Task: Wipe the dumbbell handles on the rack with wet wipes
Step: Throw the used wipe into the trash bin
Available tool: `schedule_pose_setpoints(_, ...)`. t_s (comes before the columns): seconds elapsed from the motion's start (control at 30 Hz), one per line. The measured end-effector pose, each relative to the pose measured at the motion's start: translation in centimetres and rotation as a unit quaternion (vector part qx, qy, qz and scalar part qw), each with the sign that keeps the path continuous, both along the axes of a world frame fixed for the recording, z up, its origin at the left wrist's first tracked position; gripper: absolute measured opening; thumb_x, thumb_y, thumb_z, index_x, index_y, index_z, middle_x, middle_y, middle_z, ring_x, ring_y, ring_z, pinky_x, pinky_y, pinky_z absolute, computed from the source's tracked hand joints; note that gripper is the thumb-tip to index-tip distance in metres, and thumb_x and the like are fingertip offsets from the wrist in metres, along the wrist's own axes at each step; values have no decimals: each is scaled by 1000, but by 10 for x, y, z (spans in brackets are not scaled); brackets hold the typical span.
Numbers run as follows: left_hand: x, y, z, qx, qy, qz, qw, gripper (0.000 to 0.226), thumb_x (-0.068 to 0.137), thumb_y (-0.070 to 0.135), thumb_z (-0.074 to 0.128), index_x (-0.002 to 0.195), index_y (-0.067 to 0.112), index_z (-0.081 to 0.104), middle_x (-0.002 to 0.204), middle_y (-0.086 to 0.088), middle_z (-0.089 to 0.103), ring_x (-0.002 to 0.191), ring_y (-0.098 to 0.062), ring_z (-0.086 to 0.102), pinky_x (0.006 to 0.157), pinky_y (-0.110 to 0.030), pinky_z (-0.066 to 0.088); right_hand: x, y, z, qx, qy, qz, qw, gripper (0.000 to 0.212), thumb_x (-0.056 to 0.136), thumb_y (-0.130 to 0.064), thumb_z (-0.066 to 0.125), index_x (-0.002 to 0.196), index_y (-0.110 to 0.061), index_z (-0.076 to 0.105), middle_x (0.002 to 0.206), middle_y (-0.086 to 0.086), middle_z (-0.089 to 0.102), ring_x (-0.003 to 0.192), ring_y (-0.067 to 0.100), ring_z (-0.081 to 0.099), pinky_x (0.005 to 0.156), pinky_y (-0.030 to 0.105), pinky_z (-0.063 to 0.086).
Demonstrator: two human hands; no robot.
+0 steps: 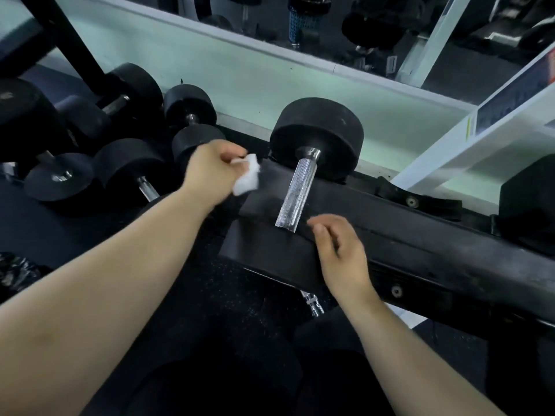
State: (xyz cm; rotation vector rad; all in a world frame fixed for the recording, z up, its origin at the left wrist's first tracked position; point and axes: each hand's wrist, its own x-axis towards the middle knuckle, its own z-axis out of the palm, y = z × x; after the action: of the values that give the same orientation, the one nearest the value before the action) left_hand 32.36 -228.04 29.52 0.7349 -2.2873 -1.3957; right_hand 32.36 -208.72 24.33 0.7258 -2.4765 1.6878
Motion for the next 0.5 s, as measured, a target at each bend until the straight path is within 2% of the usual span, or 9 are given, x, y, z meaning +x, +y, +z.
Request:
schedule_pose_setpoints(0.07, -8, -13, -4, -21, -33, 26, 999, 25, 86, 9, 60, 111, 6, 61, 96, 0, 56, 86, -11, 49, 60, -13, 36, 2, 0, -4, 22, -3, 4, 1000, 38, 86, -32, 35, 84, -6, 62, 81, -12, 53, 79, -2, 49, 75, -1, 34)
schedule_pose_setpoints(0.1, -12, -14, -6, -21, -49, 19, 998, 25, 86, 9, 60, 110, 5, 60, 95, -1, 56, 85, -11, 49, 57, -15, 36, 0, -1, -6, 35, 4, 4, 999, 43, 86, -34, 32, 83, -3, 62, 79, -10, 54, 77, 0, 49, 74, 0, 34)
schedule_pose_setpoints(0.2, -26, -1, -16, 10, -84, -46, 995, 25, 83, 4, 62, 108, 0, 61, 77, 3, 54, 66, -8, 48, 48, -4, 34, -2, 0, -7, 62, 26, -1, 998, 47, 86, -34, 30, 80, 0, 62, 75, -3, 55, 72, 3, 48, 70, 2, 35)
schedule_pose_setpoints(0.27, -37, 13, -18, 79, -92, -95, 988, 25, 82, 0, 62, 107, -1, 61, 71, 5, 50, 63, -5, 47, 52, -5, 37, 0, 0, -10, 50, 19, -13, 998, 48, 86, -35, 29, 77, 0, 62, 71, -6, 54, 72, 3, 49, 67, 1, 35)
schedule_pose_setpoints(0.33, -45, 24, -16, 147, -94, -126, 976, 27, 81, -3, 63, 106, 1, 57, 74, 3, 50, 68, -10, 51, 60, -14, 43, 2, -1, -11, 39, -2, -32, 999, 41, 88, -28, 32, 76, -1, 61, 69, -11, 52, 73, 3, 49, 66, 1, 35)
schedule_pose_setpoints(0.43, -46, 26, -15, 269, -108, -141, 947, 29, 82, -13, 56, 105, 4, 48, 78, -1, 49, 69, -8, 52, 70, -23, 51, 3, -2, -11, 47, -25, -40, 998, 39, 86, -24, 32, 77, 0, 61, 68, -14, 51, 64, 4, 49, 66, 4, 35)
schedule_pose_setpoints(0.5, -37, 20, -17, 303, -139, -172, 927, 24, 82, -17, 51, 89, 6, 49, 79, -3, 51, 68, -7, 53, 62, -16, 52, 3, -1, -11, 49, -30, -39, 998, 39, 86, -25, 31, 78, -1, 61, 69, -16, 51, 67, 0, 50, 67, 5, 36)
